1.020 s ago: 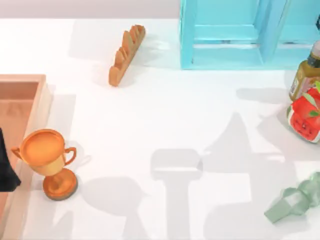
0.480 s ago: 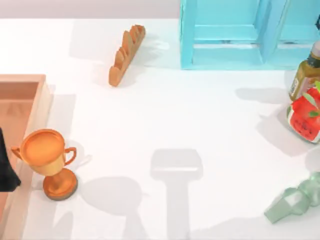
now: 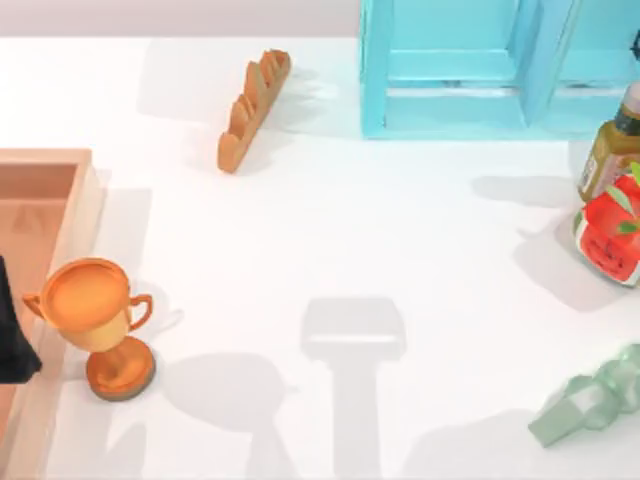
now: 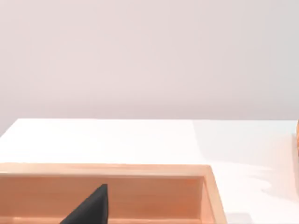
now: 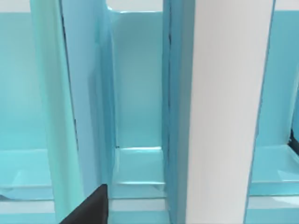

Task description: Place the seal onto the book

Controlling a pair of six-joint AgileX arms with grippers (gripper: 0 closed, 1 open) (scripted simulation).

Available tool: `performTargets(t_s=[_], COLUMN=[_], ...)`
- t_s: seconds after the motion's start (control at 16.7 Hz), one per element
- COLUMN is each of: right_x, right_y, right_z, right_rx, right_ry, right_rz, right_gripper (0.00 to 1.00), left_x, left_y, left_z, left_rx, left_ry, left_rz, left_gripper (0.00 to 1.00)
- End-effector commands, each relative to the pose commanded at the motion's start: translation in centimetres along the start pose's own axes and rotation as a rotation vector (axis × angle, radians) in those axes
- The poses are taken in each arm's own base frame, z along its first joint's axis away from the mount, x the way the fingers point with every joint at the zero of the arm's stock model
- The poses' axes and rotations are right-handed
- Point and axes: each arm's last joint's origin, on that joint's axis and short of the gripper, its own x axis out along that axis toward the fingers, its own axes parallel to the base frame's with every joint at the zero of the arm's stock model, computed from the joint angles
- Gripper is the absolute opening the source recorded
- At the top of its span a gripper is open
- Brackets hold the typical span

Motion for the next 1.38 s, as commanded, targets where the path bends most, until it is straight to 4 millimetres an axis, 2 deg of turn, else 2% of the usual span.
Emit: performTargets(t_s=[0.24, 0.72, 0.9, 1.26, 1.38], right_x=[0.8, 7.6, 9.5, 10.0, 10.0], right_y=[0.3, 0.1, 0.0, 0.0, 0.0], right_z=[0.3, 0.2, 0.0, 0.0, 0.0], right_rx=[0.000, 0.000, 0.000, 0.000, 0.000], right_ry=[-0.001, 0.000, 0.000, 0.000, 0.000], right_rz=[0.003, 0.000, 0.000, 0.000, 0.000], right_gripper=[1.00, 1.00, 1.00, 1.00, 0.85], left_x=[0.0, 0.0, 0.0, 0.0, 0.0], left_y=[0.0, 0.0, 0.0, 0.0, 0.0], left_z=[0.0, 0.0, 0.0, 0.0, 0.0], left_rx=[0.000, 0.000, 0.000, 0.000, 0.000], left_ry=[0.000, 0.000, 0.000, 0.000, 0.000], left_rz=[0.000, 0.000, 0.000, 0.000, 0.000], left_gripper=[1.00, 1.00, 1.00, 1.00, 1.00])
